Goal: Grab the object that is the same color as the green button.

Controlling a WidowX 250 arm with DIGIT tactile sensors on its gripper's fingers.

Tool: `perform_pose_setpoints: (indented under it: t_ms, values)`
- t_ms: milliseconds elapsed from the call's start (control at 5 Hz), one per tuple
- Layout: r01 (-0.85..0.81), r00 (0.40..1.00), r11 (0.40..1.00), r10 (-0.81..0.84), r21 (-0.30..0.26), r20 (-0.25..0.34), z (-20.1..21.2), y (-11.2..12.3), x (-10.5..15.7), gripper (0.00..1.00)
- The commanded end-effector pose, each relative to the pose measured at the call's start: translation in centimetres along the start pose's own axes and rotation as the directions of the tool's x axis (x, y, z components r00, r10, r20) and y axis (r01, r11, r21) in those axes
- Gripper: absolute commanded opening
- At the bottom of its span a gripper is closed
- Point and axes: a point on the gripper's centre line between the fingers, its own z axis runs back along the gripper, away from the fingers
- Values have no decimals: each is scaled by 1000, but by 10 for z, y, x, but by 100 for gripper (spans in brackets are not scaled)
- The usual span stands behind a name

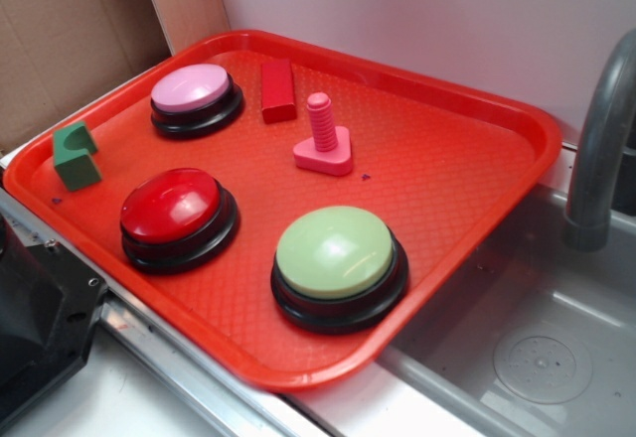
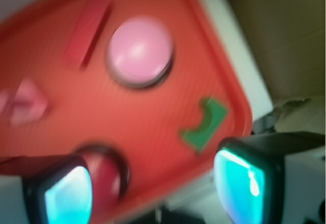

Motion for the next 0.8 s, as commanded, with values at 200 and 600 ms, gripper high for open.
perform_pose_setpoints:
  t_ms: [200,600]
  values:
    - [-383,921,924,382,-10,77,-71,78,-15,100]
    - [-373,927,927,373,24,28,-110,74,-19,100]
